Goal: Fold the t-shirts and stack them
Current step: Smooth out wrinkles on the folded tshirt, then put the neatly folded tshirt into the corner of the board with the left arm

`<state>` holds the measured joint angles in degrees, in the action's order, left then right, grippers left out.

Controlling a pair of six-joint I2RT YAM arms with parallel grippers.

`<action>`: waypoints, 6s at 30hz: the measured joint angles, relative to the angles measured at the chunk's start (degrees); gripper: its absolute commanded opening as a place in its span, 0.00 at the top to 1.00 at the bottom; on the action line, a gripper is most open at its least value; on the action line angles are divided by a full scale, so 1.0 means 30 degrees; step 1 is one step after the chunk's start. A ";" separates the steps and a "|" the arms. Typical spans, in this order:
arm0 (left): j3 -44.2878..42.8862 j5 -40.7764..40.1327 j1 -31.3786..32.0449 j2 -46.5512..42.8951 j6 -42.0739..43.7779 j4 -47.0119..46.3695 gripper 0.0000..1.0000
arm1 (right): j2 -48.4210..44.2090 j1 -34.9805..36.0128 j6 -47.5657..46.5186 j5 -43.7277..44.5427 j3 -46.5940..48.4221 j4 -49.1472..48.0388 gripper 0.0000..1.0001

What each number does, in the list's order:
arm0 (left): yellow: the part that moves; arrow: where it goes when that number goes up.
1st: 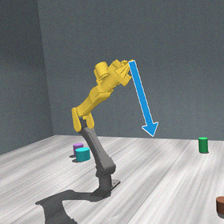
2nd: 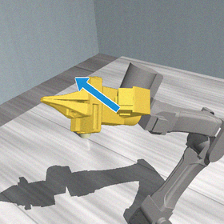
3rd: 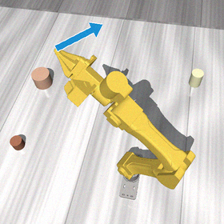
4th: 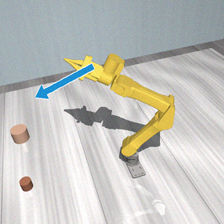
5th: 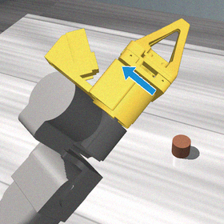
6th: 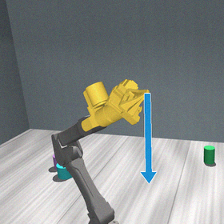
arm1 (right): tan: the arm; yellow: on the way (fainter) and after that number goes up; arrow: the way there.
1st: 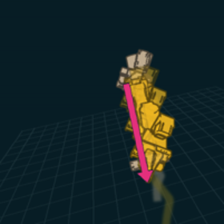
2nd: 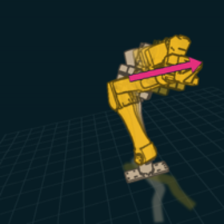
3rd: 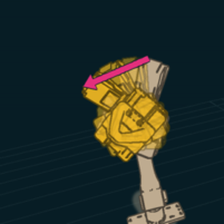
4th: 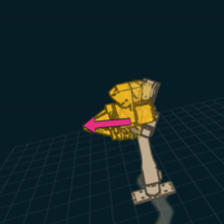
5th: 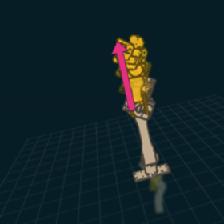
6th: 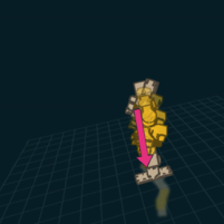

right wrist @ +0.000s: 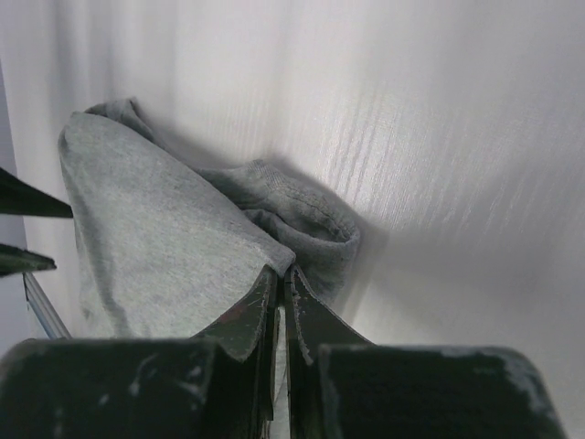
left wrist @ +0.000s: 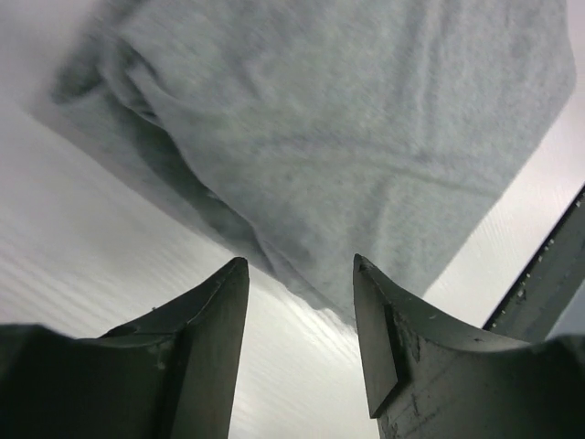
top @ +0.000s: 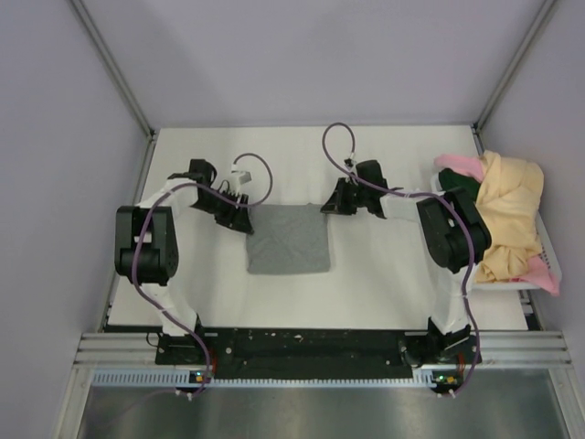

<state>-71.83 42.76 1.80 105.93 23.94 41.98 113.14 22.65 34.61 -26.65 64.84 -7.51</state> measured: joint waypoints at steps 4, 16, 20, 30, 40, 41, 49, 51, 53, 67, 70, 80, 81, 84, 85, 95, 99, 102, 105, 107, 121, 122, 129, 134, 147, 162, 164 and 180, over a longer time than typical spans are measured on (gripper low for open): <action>0.2018 0.0372 0.0444 -0.0874 0.0430 0.0306 0.47 | 0.0000 0.0000 0.0015 -0.0007 0.0000 -0.0066 1.00; 0.2885 0.0801 0.0889 -0.0087 0.2470 0.2084 1.00 | 0.0000 -0.0007 0.0007 0.0029 0.0000 -0.0066 1.00; 0.2943 0.0342 0.0714 -0.0270 0.3606 0.2696 1.00 | 0.0000 -0.0109 -0.0117 0.0000 0.0022 -0.0036 1.00; 0.3024 -0.0408 0.0219 -0.0503 0.5676 0.3912 0.98 | 0.0000 -0.0160 -0.0823 -0.0342 0.0066 0.0525 1.00; 0.0736 -0.0189 0.0066 -0.0211 0.5967 0.5260 0.60 | 0.0321 -0.0095 -0.1158 -0.0794 0.1574 0.0678 0.68; 0.0342 -0.0160 0.0022 -0.0211 0.6011 0.5428 0.59 | 0.0321 -0.0095 -0.1253 -0.0780 0.1916 0.0838 0.66; -0.2259 0.0117 -0.0401 -0.0124 0.4663 0.5457 0.47 | 0.0058 0.0029 -0.2273 -0.0270 0.2521 0.2091 0.57; -0.2601 0.0095 -0.0393 0.0211 0.3570 0.4554 0.45 | 0.0058 0.0117 -0.2412 -0.0051 0.2521 0.2463 0.55; -0.2980 -0.0058 -0.0291 0.0838 0.2659 0.3643 0.40 | 0.0058 0.0233 -0.2535 0.0022 0.2506 0.2725 0.58; -0.5319 -0.2106 -0.0102 0.4852 -0.0882 0.0525 1.00 | 0.2222 0.0240 -0.1639 0.0138 0.3614 0.2812 1.00; -0.6025 -0.2652 -0.0102 0.5136 -0.1209 0.0044 0.82 | 0.2659 0.0226 -0.1588 0.0495 0.4488 0.2871 0.88; -0.3381 -0.3184 -0.0357 0.2834 -0.3359 -0.2769 0.11 | 0.1297 -0.0117 -0.1902 0.2288 0.4131 0.3927 0.45; -0.1938 -0.3104 -0.0408 0.1690 -0.4000 -0.3570 0.08 | 0.0685 -0.0189 -0.2055 0.2543 0.3657 0.4116 0.43; 0.1974 -0.2725 -0.0452 -0.1705 -0.5719 -0.5122 0.03 | -0.1559 -0.0364 -0.2659 0.3096 0.2142 0.4605 0.40; 0.2798 -0.2506 -0.0415 -0.2433 -0.6244 -0.5464 0.02 | -0.2288 -0.0364 -0.2827 0.3279 0.1654 0.4663 0.39; 0.3395 -0.0758 0.0117 -0.0568 -0.8670 -0.7701 0.30 | -0.5574 -0.0364 -0.3614 0.3832 -0.2076 0.4838 0.39; 0.3060 -0.0554 0.0627 0.0073 -0.8517 -0.7708 0.51 | -0.6353 -0.0364 -0.3767 0.4029 -0.2900 0.5115 0.39; 0.2499 -0.0248 0.1035 0.0663 -0.7941 -0.6856 0.90 | -0.7242 -0.0364 -0.3891 0.4160 -0.3031 0.5304 0.39; 0.1902 0.0160 0.1122 0.1311 -0.7249 -0.5945 1.00 | -0.8480 -0.0364 -0.4058 0.4350 -0.3177 0.5348 0.39; 0.1428 0.0488 0.0954 0.1552 -0.6659 -0.5122 1.00 | -0.9493 -0.0364 -0.4255 0.4619 -0.3373 0.5370 0.39; -1.2531 -0.4350 -0.4452 0.7089 0.0699 0.3832 1.00 | -1.3296 -0.0364 -0.6579 0.6921 -0.4233 0.7191 0.39; -1.4032 -0.5049 -0.4779 0.8123 0.0969 0.4364 1.00 | -1.3544 -0.0364 -0.6790 0.7074 -0.4233 0.7366 0.39; -1.9008 -0.9384 -0.6586 1.1744 0.1668 0.5253 1.00 | -1.4834 -0.0364 -0.7774 0.7803 -0.4233 0.8007 0.39; -1.9169 -1.2094 -0.7140 1.1723 0.2018 0.3526 1.00 | -1.4979 -0.0364 -0.8058 0.8014 -0.4233 0.8386 0.39; -1.9285 -1.6925 -0.6980 1.1846 0.2339 -0.2040 0.28 | -1.6101 -0.0364 -0.8546 0.8349 -0.4182 0.9471 0.37; -0.5880 -1.2196 -0.5042 -0.0911 0.1902 -0.4350 0.01 | -1.6203 -0.0386 -0.8553 0.8932 -0.4342 0.9508 0.20; -0.3497 -1.0739 -0.4044 -0.3963 0.1894 -0.4896 0.01 | -1.6218 -0.0401 -0.8553 0.9063 -0.4794 0.9143 0.17; 1.4593 -0.6659 0.0532 -1.3675 -0.0087 -1.1497 0.01 | -1.7486 -0.0699 -0.8116 1.1227 -1.1249 0.5333 0.13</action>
<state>-28.05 22.79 3.40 64.90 23.68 7.49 60.69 20.56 10.26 7.03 31.09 8.49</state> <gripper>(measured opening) 0.987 0.866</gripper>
